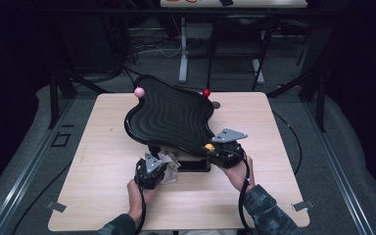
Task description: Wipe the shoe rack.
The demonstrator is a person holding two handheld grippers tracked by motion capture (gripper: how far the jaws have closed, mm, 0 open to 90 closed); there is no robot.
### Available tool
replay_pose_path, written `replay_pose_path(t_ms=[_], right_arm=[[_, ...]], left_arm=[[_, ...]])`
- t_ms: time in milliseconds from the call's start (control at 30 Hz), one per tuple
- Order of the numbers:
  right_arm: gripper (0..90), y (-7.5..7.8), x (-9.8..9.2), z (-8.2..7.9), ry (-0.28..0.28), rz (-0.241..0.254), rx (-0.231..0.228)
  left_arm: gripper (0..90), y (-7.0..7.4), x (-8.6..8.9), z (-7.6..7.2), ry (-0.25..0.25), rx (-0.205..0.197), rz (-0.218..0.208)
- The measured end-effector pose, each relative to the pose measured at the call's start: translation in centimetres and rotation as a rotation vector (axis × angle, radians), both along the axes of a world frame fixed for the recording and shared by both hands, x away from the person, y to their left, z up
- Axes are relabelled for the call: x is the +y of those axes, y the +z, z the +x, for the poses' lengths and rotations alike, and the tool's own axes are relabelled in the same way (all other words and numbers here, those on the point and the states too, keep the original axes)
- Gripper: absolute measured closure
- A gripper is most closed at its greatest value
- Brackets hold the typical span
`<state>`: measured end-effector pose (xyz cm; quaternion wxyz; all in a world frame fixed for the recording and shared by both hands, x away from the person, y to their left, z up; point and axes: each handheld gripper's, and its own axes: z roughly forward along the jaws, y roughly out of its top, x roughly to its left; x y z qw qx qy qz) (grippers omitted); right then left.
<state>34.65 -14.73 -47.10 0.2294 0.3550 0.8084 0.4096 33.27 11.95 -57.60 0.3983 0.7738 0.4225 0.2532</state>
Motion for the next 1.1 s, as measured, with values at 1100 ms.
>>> replay_pose_path(t_ms=[1100], right_arm=[[60.3, -0.3, 0.3, 0.1, -0.008, -0.021, -0.018]], left_arm=[[79.3, -0.2, 4.6, 5.1, 0.171, -0.022, 0.02]])
